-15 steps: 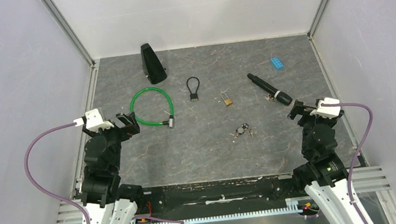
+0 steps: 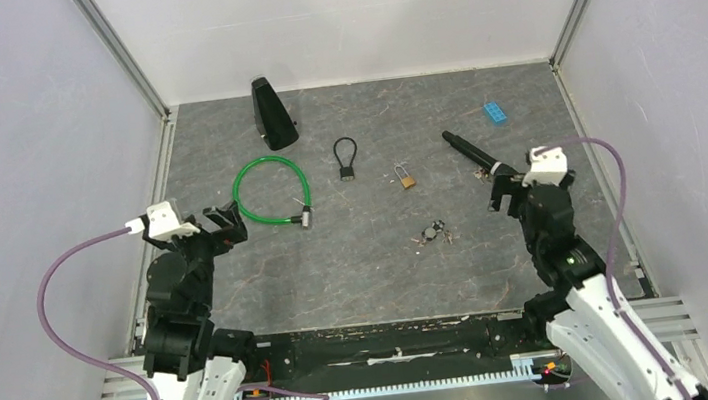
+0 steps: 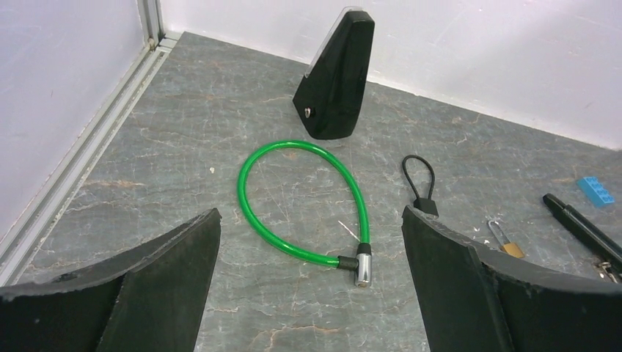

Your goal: Unlock with the key

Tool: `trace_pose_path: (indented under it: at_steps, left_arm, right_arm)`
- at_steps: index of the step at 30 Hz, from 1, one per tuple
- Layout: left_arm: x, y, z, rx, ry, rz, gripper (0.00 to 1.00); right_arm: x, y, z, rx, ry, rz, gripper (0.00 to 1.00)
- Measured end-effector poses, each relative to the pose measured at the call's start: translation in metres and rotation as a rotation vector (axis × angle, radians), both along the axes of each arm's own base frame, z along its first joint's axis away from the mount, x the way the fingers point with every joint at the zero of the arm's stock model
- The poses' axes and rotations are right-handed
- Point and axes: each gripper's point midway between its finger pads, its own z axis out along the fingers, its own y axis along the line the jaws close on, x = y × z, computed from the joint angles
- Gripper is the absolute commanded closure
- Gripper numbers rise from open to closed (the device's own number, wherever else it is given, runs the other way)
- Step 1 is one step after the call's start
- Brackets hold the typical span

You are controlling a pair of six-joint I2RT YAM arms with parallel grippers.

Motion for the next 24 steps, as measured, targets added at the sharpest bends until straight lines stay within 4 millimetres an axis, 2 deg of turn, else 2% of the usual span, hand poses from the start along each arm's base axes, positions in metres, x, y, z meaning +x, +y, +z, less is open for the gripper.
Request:
trace_pose_path:
  at_steps: [6, 11, 24]
  left_arm:
    - [-0.005, 0.001, 0.005, -0.005, -0.026, 0.0, 0.02]
    - [-0.01, 0.002, 0.01, -0.01, -0.05, 0.002, 0.02]
    - [-0.013, 0.004, 0.013, -0.013, -0.067, 0.013, 0.02]
  right_arm:
    - [0.026, 0.037, -0.038, 0.009, 0.239, 0.156, 0.02]
    - [0.05, 0.074, -0.066, 0.036, 0.436, 0.293, 0.08]
    - [0.097, 0.148, -0.097, 0.009, 0.608, 0.51, 0.28]
